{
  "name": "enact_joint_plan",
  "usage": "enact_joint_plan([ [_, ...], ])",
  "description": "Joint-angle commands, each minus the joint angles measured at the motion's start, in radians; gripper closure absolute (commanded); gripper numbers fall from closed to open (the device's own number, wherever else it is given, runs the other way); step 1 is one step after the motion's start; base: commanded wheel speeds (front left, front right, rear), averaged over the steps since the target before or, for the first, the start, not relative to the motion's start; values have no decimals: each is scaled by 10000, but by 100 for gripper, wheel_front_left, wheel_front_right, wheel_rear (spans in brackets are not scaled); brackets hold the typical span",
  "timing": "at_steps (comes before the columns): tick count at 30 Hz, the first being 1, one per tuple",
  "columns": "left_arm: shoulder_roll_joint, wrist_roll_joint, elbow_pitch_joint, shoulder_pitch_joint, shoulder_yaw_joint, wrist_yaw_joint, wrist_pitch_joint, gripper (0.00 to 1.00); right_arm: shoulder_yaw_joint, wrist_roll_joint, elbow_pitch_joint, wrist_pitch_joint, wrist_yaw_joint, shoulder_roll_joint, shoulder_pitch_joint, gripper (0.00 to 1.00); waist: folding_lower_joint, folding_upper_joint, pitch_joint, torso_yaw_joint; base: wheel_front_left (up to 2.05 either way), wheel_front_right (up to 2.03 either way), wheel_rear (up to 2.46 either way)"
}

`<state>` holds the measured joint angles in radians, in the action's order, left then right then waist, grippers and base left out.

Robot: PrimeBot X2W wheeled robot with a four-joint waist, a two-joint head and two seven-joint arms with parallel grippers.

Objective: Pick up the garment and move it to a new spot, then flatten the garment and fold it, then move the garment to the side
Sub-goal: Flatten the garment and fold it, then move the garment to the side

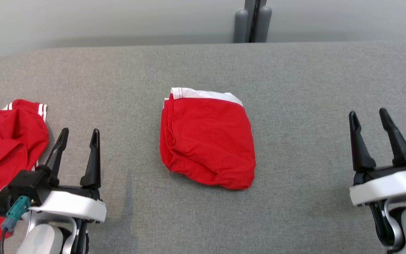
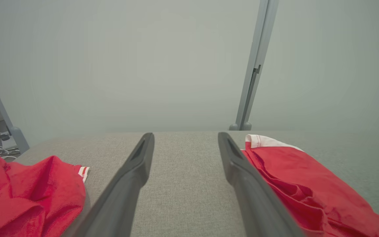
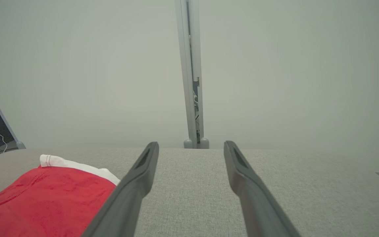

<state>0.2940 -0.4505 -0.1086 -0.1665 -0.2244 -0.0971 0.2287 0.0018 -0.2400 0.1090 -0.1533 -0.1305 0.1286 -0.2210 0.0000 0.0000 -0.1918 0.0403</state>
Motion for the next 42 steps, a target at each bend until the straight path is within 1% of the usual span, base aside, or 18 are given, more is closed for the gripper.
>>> enact_joint_plan([
  [1, 65, 64, 58, 154, 18, -54, -32, 0, -87, 41, -105, 79, -7, -6, 191, 0, 0, 0, 209, -73, 0, 0, 0],
  [10, 280, 54, 438, 1007, -134, -191, -295, 0, -469, 300, -857, 629, -7, -128, 1551, 0, 0, 0, 1045, -118, 0, 0, 0],
  [21, 417, -53, 619, 1669, -260, -356, -634, 0, -792, 485, -1656, 1195, -7, -259, 2536, 0, 0, 0, 1662, -154, 0, 0, 0],
  [29, 511, -98, 720, 1789, -251, -428, -743, 0, -846, 449, -1934, 1357, -7, -421, 2727, 0, 0, 0, 1771, -259, 0, 0, 0],
  [42, 594, -129, 736, 1715, -291, -529, -821, 0, -881, 360, -1857, 1365, -7, -496, 2759, 0, 0, 0, 1785, -255, 0, 0, 0],
])
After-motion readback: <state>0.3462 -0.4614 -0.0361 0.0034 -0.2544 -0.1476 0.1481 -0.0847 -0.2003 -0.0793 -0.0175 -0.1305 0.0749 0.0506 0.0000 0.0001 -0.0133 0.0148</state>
